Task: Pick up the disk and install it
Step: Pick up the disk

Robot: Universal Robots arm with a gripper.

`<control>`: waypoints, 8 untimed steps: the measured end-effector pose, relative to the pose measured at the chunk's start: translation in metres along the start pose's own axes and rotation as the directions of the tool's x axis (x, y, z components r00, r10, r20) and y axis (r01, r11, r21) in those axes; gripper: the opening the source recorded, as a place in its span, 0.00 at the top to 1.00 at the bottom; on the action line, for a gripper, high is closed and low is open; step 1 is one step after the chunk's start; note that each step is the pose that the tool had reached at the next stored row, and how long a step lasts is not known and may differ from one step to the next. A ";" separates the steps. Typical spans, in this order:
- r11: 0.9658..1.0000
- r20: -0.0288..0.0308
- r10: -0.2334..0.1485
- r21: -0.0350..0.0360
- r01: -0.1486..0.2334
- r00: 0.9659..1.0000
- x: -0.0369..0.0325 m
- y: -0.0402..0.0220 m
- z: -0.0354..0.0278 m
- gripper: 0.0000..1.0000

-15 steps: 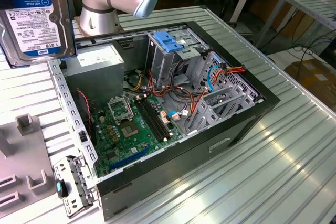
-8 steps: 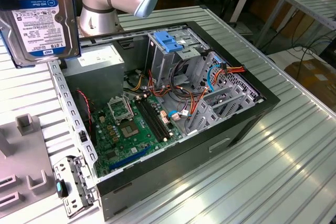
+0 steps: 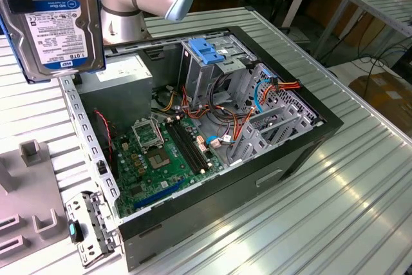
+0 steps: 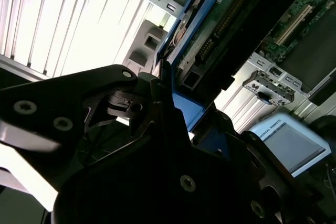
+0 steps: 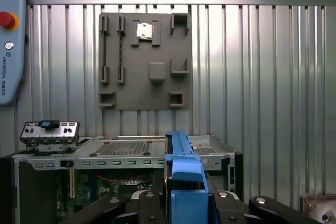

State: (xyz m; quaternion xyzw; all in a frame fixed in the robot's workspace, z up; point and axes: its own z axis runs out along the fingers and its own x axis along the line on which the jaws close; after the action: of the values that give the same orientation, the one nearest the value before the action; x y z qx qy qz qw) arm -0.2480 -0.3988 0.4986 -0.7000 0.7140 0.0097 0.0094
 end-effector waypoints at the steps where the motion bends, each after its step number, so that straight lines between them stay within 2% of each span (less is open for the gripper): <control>1: 1.000 0.000 0.000 0.000 0.000 1.000 0.0003 -0.0013 0.0000 0.63; 8: 1.000 0.000 0.000 0.000 0.000 1.000 0.0012 -0.0080 0.0003 0.63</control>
State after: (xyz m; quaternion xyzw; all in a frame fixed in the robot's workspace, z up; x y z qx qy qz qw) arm -0.2400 -0.4002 0.4983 -0.7000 0.7141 0.0098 0.0093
